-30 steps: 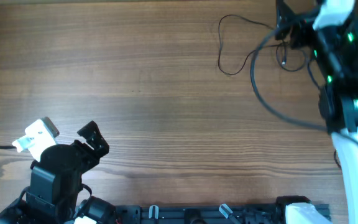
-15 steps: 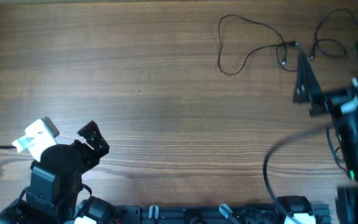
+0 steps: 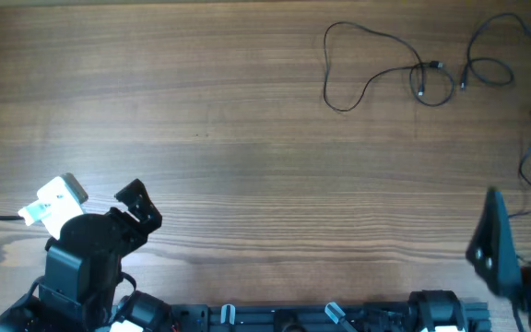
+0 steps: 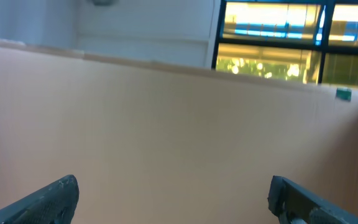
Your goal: Untangle cables
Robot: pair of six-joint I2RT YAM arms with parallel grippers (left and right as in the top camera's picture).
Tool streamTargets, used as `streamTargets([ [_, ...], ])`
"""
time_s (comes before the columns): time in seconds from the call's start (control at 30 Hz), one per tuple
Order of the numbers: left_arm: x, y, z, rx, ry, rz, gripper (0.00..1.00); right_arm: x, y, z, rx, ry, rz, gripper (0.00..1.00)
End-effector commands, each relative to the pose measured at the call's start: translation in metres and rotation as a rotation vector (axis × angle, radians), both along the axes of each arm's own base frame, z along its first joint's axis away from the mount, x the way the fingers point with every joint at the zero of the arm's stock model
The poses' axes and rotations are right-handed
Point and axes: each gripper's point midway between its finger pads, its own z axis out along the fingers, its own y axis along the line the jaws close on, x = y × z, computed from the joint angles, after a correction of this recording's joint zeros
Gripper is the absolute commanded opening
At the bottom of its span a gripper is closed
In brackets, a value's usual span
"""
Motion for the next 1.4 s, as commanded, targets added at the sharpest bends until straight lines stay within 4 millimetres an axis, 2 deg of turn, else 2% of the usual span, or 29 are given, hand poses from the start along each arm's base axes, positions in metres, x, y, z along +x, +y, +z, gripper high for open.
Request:
streamTargets([
  [0.0,0.000,0.000,0.000,-0.009,-0.001,0.009,1.00,-0.028,0.005,0.004,-0.007,-0.063,0.033,1.00],
  [0.23,0.000,0.000,0.000,-0.008,-0.001,0.008,1.00,-0.079,0.004,0.021,-0.036,-0.198,0.019,1.00],
  [0.33,0.000,0.000,0.000,-0.008,-0.001,0.008,1.00,-0.094,0.004,0.025,-0.099,-0.249,-0.025,1.00],
  [0.53,0.000,0.000,0.000,-0.009,-0.001,0.009,1.00,-0.120,0.003,0.030,-0.102,-0.308,-0.029,1.00],
  [0.83,0.000,0.000,0.000,-0.009,-0.001,0.009,1.00,-0.163,0.000,0.018,-0.102,-0.383,0.002,1.00],
  [1.03,0.000,0.000,0.000,-0.009,-0.001,0.009,1.00,-0.177,-0.001,0.022,-0.113,-0.401,0.011,1.00],
  [1.17,0.000,0.000,-0.001,-0.008,-0.001,0.008,1.00,-0.181,0.002,0.026,-0.180,-0.455,-0.025,1.00],
  [1.3,0.000,0.000,0.000,-0.008,-0.001,0.008,1.00,-0.183,0.018,0.027,-0.358,-0.548,-0.064,1.00],
  [1.37,0.000,0.000,0.000,-0.009,-0.001,0.009,1.00,-0.174,0.028,0.020,-0.506,-0.584,-0.111,1.00],
])
